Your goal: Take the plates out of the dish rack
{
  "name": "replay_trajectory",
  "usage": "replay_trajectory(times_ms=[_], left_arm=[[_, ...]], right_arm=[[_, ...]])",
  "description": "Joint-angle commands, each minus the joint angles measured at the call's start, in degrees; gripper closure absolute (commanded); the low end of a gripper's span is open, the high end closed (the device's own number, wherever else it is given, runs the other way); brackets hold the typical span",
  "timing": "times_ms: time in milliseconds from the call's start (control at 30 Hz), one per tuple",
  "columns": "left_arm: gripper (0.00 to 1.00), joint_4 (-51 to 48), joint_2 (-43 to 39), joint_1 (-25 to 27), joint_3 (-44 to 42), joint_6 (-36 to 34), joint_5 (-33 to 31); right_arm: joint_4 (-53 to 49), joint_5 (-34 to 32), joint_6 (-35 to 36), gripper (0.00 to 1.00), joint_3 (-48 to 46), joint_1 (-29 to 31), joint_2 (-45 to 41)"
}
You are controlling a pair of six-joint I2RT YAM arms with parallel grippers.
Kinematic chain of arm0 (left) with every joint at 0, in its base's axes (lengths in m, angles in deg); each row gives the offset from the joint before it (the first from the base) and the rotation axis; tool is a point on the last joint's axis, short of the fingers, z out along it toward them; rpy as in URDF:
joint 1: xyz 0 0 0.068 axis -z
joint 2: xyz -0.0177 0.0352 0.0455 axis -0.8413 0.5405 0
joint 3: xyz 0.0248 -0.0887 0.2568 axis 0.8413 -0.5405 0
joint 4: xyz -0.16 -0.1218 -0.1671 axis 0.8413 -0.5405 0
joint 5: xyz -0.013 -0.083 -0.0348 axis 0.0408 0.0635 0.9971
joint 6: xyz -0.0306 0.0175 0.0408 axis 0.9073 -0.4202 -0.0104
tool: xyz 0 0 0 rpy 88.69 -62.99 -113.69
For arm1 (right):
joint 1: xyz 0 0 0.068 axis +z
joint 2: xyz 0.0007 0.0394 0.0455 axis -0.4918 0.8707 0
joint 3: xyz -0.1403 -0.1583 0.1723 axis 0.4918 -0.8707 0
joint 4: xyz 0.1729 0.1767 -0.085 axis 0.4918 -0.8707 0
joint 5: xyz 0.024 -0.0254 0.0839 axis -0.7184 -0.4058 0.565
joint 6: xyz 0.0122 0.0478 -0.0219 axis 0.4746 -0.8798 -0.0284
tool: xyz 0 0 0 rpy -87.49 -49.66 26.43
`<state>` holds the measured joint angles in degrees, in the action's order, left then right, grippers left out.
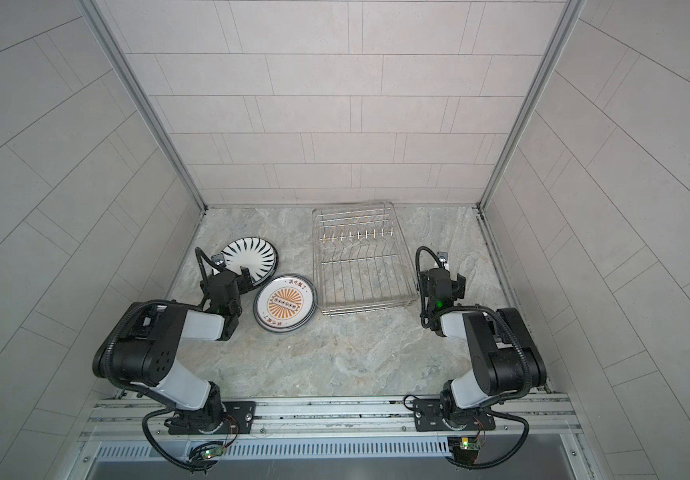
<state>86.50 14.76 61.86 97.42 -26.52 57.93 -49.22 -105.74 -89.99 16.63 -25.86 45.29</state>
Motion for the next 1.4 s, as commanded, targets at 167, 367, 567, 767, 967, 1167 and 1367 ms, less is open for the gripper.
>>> replay_trajectory(times_ms=[167,367,567,767,967,1167,1367], left_arm=[[0.0,0.72,-0.01,-0.07,0.26,-1.09,0.09],[0.0,1.23,-0.12,0.06,-0.03,-1.28,0.21],[0.0,1.13,-0.16,0.08,-0.03,-1.26,0.27],[0.0,0.95,-0.07,0.09,0.15,-1.26,0.19],[0.0,-1.16,0.79,0.12,1.6,-1.37,0.04],[0.0,-0.3,-0.08,0.05,0.65,-1.4,0.52],[0.0,0.8,-0.08,0.12,0.24,-1.63,0.6]], right_arm=[[1.29,0.75,1.15,0.01,0.87,0.05,0.18],[1.21,0.75,1.18,0.0,0.86,0.05,0.2],[1.22,0.75,1.19,0.0,0.86,0.08,0.18],[1.3,0.75,1.18,0.0,0.86,0.02,0.2],[1.3,0.75,1.22,0.0,0.86,0.02,0.18],[1.24,0.75,1.26,0.01,0.86,0.07,0.18],[1.3,0.75,1.29,0.0,0.86,0.02,0.18]])
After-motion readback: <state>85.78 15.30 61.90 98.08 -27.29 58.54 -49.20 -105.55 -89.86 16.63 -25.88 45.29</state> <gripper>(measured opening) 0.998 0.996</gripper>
